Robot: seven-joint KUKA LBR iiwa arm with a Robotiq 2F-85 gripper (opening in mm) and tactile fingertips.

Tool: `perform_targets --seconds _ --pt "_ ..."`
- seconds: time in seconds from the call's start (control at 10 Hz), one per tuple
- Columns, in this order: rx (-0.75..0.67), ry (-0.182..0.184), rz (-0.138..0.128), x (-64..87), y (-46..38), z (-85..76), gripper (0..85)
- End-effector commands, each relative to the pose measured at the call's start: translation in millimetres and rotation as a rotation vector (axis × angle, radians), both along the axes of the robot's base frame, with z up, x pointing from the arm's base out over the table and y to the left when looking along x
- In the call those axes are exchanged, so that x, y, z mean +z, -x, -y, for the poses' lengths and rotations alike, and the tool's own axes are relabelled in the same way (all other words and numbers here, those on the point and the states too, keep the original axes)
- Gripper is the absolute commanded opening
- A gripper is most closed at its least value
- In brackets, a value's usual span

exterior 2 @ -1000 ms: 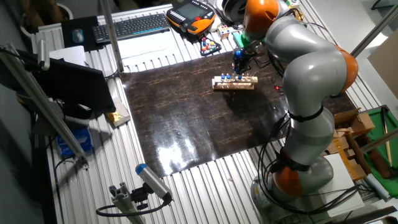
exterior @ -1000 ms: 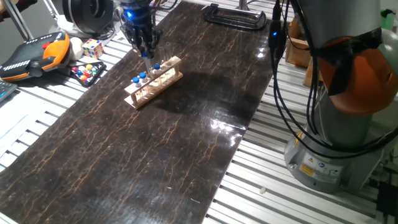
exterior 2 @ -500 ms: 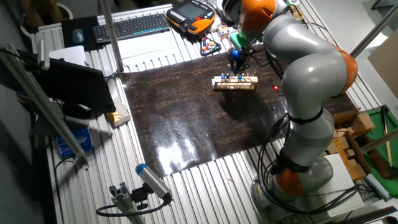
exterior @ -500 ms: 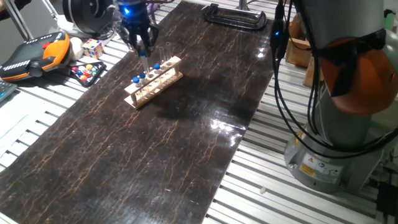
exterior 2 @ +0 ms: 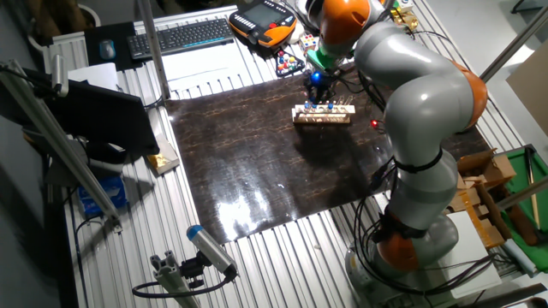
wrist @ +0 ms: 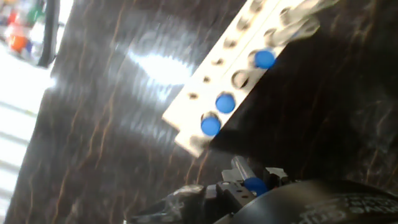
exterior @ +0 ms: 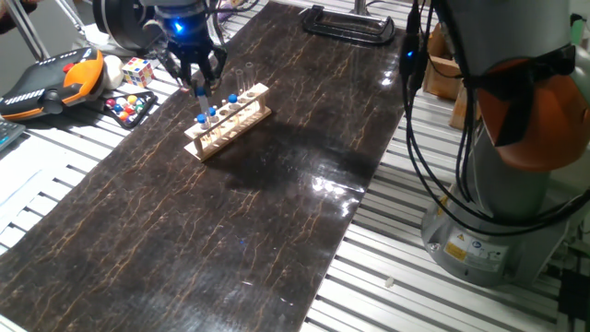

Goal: Shake the test tube

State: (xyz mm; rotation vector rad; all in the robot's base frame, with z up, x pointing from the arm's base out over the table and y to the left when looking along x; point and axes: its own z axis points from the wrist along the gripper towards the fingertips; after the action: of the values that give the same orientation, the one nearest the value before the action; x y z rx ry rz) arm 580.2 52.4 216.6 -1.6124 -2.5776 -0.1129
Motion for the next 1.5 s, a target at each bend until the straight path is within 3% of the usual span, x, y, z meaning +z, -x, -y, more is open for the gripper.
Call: perform_targets --seconds 0.0,0.3,0.5,0.8,0.9,1.0,1.1,1.2,1.4 --pt "0.132 0.002 0.003 -0.3 1.0 -3.0 0.7" --pt "0.275 0.052 0.017 2.8 0.5 4.0 0.7" --pt "0.358 0.130 0.031 5.2 -2.7 25.6 0.7" --pt "0.481 0.319 0.012 10.0 -2.4 43.6 0.7" --pt "0.524 0.342 0.001 10.1 -2.2 44.6 0.7" --pt "0.560 0.345 -0.006 10.1 -2.2 44.5 0.7" --pt "0.579 0.305 -0.001 10.4 -2.2 43.3 0.7" --pt "0.545 0.203 0.025 10.4 -2.3 39.2 0.7" --pt "0.487 0.081 0.044 11.2 -2.2 30.5 0.7"
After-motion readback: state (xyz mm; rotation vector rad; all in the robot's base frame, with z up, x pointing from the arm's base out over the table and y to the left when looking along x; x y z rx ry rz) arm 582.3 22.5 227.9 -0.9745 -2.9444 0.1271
